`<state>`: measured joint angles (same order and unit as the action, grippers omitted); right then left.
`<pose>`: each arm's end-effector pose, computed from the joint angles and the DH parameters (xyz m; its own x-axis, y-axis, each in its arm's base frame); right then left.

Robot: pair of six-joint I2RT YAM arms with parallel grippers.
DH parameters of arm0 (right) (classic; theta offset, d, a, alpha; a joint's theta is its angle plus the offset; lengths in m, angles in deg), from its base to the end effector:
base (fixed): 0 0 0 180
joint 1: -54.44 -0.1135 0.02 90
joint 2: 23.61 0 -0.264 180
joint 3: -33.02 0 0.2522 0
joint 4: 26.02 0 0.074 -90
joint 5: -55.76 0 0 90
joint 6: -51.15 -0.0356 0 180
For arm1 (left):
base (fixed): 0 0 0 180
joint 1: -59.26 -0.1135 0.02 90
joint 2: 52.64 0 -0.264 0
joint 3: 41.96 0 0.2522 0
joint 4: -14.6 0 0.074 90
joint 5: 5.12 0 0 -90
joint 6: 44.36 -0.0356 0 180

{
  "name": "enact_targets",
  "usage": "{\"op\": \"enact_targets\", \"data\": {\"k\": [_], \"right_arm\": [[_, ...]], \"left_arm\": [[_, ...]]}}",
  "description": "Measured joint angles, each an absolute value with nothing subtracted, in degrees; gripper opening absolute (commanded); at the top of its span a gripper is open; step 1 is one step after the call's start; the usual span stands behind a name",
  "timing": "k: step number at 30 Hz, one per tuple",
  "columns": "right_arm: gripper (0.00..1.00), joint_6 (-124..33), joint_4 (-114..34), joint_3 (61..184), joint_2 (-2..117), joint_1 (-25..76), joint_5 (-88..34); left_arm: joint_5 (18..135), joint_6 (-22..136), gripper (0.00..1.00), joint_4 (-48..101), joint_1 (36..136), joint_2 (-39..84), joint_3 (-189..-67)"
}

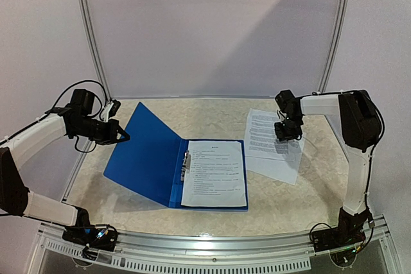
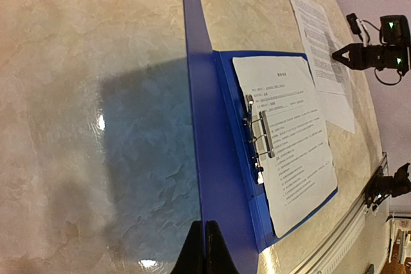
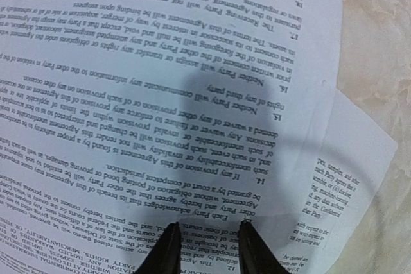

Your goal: Put the files into the folder

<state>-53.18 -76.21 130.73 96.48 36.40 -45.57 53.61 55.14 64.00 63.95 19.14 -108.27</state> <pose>0.3998 0.1229 0.1420 -0.9403 -0.0510 -0.3366 -0.0155 0.9941 -0.1075 0.2463 -0.0387 0.2548 -0.8646 -0.0706 -0.4975 0.2280 0.8271 -0.5137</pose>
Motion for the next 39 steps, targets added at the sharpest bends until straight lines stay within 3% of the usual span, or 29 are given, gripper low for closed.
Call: {"op": "enact_targets", "data": {"k": [12, 18, 26, 34, 39], "right_arm": [[0.27, -52.79, -77.10, 116.52, 86.12, 36.45, -41.55], [0.38, -53.49, -82.39, 107.19, 77.64, 36.45, -40.92], [0.85, -52.72, -87.96, 114.60, 70.73, 42.24, -38.19], [0.90, -53.88, -86.59, 129.61, 84.72, 48.49, -41.79], [0.88, -55.41, -86.50, 130.62, 94.65, 49.82, -40.44]], "left_arm": [[53.61, 55.14, 0.00, 64.00, 63.95, 19.14, -108.27], [53.57, 55.14, 0.00, 64.00, 63.95, 19.14, -108.25], [53.52, 55.16, 0.00, 64.00, 63.95, 19.12, -108.25], [53.48, 55.16, 0.00, 64.03, 63.95, 19.01, -108.25], [53.39, 55.16, 0.00, 64.03, 63.88, 19.01, -108.25]]}}
